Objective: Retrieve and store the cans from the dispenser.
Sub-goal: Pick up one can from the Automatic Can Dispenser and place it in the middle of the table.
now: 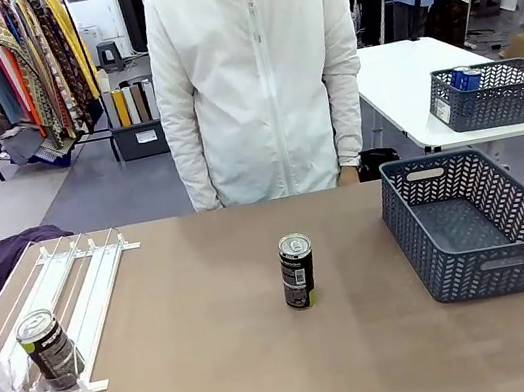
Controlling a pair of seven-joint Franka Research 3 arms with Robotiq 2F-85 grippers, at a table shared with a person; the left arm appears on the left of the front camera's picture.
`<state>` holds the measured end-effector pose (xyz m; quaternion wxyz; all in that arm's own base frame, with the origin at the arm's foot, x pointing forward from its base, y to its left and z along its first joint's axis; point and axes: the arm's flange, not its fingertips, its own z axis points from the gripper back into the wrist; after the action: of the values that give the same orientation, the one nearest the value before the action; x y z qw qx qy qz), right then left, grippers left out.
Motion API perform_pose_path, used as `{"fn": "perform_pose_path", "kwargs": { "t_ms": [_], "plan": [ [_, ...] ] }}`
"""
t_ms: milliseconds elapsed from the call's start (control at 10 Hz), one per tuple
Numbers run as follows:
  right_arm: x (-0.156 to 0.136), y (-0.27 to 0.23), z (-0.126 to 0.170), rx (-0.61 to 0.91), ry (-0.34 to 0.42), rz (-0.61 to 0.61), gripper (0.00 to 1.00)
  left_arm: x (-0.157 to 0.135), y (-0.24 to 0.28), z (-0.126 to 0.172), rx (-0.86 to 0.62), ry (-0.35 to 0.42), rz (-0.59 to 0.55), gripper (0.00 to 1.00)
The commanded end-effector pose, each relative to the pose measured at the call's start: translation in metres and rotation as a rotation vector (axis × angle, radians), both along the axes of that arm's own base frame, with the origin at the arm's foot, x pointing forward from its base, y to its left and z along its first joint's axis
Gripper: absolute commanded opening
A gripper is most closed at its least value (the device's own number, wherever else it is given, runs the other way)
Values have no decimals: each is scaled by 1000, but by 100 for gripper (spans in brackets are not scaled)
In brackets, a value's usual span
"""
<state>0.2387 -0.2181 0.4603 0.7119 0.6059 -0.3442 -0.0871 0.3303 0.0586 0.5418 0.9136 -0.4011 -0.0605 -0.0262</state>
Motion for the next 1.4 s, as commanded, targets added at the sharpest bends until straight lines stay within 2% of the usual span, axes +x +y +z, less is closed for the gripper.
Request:
{"fn": "perform_pose_path", "kwargs": {
  "t_ms": [0,100,200,300,400,500,1000,1100,1300],
  "plan": [
    [3,1,4,12,-31,-9,100,-4,-36,12,530,108,54,100],
    [3,1,4,12,-31,-9,100,0,-59,6,740,161,33,100],
    [3,1,4,12,-31,-9,100,10,-77,1,873,145,104,100],
    [3,1,4,12,-31,-9,100,19,-92,-5,1000,112,134,100],
    [3,1,4,12,-31,-9,100,26,-103,-6,1090,17,206,100],
    [3,1,4,12,-31,-9,100,9,-88,9,672,29,89,100],
    [3,1,4,12,-31,-9,100,12,-89,6,704,30,101,100],
    [3,1,4,12,-31,-9,100,14,-97,-9,729,1,76,100],
    [3,1,4,12,-31,-9,100,14,-107,-45,741,23,136,100]
  ]
}}
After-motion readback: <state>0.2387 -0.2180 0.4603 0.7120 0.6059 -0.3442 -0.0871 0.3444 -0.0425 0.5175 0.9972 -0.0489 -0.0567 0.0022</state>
